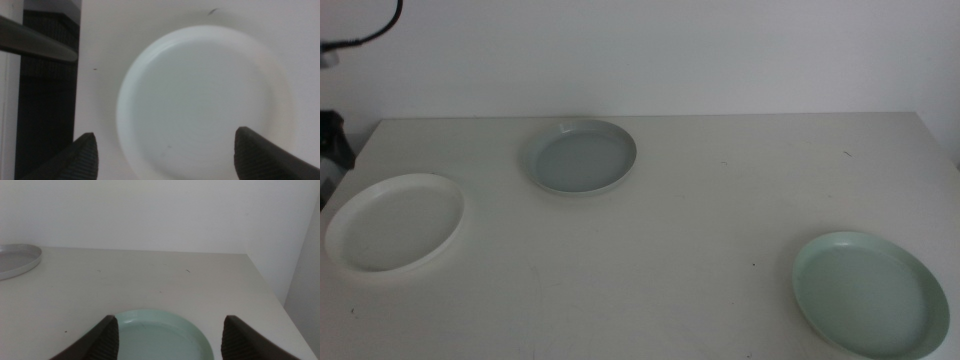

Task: Stack the three bowls on top of each other.

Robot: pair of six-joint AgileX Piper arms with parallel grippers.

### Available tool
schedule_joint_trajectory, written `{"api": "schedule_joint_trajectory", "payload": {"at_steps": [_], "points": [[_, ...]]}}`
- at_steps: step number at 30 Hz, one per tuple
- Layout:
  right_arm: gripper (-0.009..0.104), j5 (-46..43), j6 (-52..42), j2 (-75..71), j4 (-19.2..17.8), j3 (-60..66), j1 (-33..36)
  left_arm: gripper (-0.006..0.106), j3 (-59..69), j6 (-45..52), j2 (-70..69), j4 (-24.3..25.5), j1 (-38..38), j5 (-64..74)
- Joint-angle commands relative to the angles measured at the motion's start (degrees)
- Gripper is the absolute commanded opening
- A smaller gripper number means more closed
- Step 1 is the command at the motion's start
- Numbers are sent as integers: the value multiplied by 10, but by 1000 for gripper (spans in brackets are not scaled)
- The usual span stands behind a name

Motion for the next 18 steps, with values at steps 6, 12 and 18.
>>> {"api": "schedule_joint_trajectory", "payload": {"at_steps": [6, 12, 18], "points": [[52, -47, -5, -15, -3, -5, -4, 93, -21, 67, 53, -61, 29, -61], [52, -47, -5, -15, -3, -5, -4, 93, -21, 78, 110, -77, 29, -105], [52, -47, -5, -15, -3, -5, -4, 93, -21, 84, 131, -72, 29, -114]]}}
